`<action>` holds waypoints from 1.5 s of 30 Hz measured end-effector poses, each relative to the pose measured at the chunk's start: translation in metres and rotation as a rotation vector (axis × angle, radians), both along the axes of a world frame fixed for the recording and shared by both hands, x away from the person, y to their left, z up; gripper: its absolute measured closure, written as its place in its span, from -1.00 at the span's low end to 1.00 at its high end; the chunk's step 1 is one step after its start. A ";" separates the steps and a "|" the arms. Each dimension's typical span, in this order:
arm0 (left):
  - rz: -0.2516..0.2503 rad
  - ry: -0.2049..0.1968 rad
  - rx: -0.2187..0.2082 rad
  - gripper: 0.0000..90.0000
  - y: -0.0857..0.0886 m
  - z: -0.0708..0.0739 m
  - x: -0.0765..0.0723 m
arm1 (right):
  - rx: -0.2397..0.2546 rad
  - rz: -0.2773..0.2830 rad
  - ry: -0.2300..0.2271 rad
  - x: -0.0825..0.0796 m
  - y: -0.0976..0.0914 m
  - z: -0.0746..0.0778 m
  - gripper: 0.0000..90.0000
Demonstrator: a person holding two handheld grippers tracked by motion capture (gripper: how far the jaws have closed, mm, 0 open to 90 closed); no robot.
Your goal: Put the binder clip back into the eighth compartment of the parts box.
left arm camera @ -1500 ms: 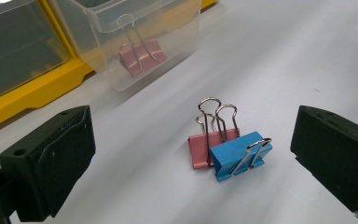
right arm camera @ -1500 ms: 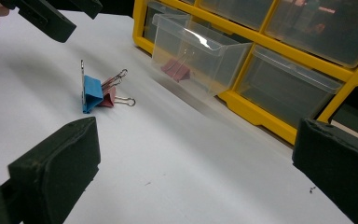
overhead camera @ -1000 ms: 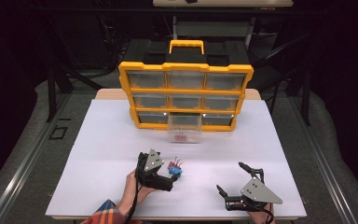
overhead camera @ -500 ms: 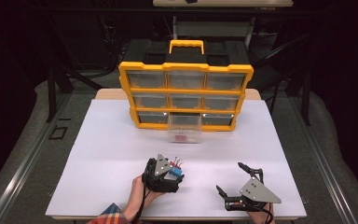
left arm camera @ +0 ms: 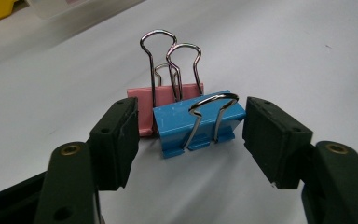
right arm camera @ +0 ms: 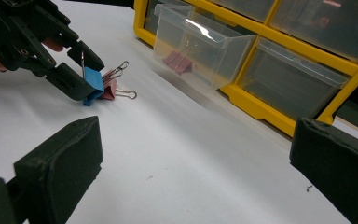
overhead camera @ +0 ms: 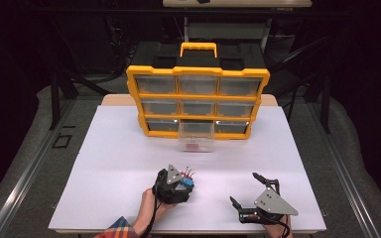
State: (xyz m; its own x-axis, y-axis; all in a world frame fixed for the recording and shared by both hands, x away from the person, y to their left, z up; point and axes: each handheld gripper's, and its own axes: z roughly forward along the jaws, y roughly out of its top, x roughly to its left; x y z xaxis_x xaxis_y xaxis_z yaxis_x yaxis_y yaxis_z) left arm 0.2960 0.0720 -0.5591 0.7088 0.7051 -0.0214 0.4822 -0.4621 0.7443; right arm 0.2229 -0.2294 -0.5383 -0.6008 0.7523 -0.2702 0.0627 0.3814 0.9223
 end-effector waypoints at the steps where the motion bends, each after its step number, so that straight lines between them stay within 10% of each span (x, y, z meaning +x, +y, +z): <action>1: 0.004 0.001 -0.002 -0.13 0.000 0.000 0.000 | 0.002 0.000 -0.001 0.000 0.000 0.000 -0.96; 45: -0.032 -0.046 -0.048 0.11 0.021 0.018 -0.008 | -0.004 -0.005 0.004 0.001 0.000 -0.001 -0.96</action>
